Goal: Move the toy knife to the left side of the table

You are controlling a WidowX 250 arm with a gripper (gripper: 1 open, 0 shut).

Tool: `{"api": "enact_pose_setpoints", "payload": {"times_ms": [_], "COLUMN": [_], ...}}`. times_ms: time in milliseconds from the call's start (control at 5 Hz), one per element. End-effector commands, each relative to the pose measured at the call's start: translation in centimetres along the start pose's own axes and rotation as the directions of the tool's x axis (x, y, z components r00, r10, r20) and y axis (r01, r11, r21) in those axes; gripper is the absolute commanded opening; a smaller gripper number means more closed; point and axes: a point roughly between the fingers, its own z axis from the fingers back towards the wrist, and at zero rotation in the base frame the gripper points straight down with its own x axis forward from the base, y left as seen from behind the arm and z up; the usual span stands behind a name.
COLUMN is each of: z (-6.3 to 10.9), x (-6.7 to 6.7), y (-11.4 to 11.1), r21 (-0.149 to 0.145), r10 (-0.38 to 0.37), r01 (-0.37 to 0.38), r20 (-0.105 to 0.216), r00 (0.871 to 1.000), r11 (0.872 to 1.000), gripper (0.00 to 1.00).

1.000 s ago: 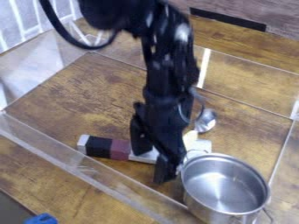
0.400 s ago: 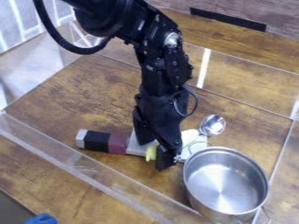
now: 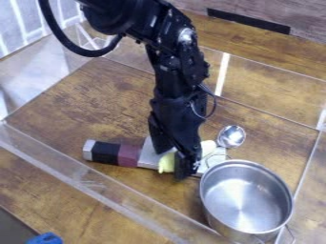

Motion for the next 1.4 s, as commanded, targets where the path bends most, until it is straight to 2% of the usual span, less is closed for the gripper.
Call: {"api": "enact_pose_setpoints", "payload": {"times_ms": [0, 400, 800, 1200], "z": [-0.73, -0.86, -0.99, -1.10], "x": [-0.61, -1.29, -1.05, -0.98], "y": [0.61, 1.24, 0.66, 1.07], "r21": [-0.035, -0.098, -0.144, -0.187], "r10": [-0.064, -0.145, -0.126, -0.032], "r01": [0.064, 0.144, 0.126, 0.035], "r20": [-0.012, 0.001, 0.012, 0.015], "r00": [0.998, 0.989, 0.992, 0.999], "r11": [0.997, 0.985, 0.982, 0.982], "gripper": [1.00, 1.00, 1.00, 1.00]}}
